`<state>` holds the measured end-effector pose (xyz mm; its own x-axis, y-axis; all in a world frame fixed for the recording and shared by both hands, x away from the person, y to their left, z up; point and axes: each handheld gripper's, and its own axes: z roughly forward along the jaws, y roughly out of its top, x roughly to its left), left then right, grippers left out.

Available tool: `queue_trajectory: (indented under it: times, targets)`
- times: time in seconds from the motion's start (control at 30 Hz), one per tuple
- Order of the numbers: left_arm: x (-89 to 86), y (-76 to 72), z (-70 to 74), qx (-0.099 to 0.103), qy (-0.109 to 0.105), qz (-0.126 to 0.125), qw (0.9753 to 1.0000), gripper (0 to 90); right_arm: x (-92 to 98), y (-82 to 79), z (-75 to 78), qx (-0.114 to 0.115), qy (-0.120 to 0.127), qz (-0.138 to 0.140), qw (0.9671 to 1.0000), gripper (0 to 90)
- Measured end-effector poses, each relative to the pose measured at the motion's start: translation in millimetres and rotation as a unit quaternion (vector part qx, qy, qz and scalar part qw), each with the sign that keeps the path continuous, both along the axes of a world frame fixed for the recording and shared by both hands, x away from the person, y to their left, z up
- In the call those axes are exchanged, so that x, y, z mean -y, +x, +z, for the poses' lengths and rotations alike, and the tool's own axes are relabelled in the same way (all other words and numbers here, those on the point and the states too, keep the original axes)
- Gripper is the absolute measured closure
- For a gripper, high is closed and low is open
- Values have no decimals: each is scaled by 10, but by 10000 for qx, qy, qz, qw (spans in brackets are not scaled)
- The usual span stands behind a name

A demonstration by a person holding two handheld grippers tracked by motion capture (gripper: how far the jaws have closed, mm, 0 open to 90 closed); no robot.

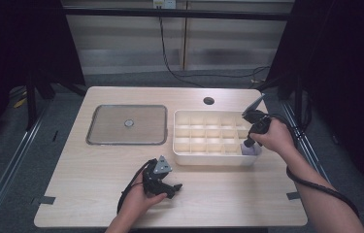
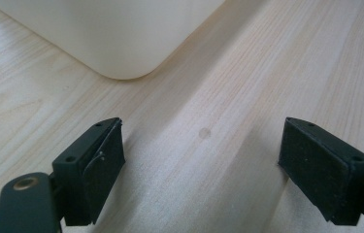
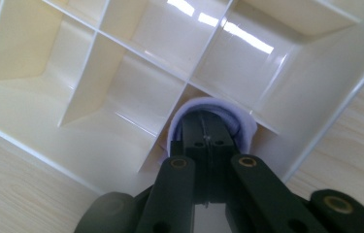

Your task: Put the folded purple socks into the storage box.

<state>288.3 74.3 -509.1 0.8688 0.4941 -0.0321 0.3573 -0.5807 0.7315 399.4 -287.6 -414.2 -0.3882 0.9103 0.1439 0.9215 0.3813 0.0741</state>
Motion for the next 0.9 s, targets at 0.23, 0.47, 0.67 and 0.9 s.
queue_trajectory:
  times: [0.23,0.47,0.67,0.9]
  targets:
    - [-4,2,3,1,39,-25,10000,160,22,-53,-148,-84,50,7,10000,900]
    - [-4,2,3,6,49,-29,10000,160,-59,-61,-210,-130,-87,133,9998,900]
    - [-4,2,3,7,50,-28,10000,160,-99,-65,-282,-177,-120,158,9996,900]
    - [-5,2,4,7,53,-32,10000,160,-110,-75,-347,-223,-124,189,9995,900]
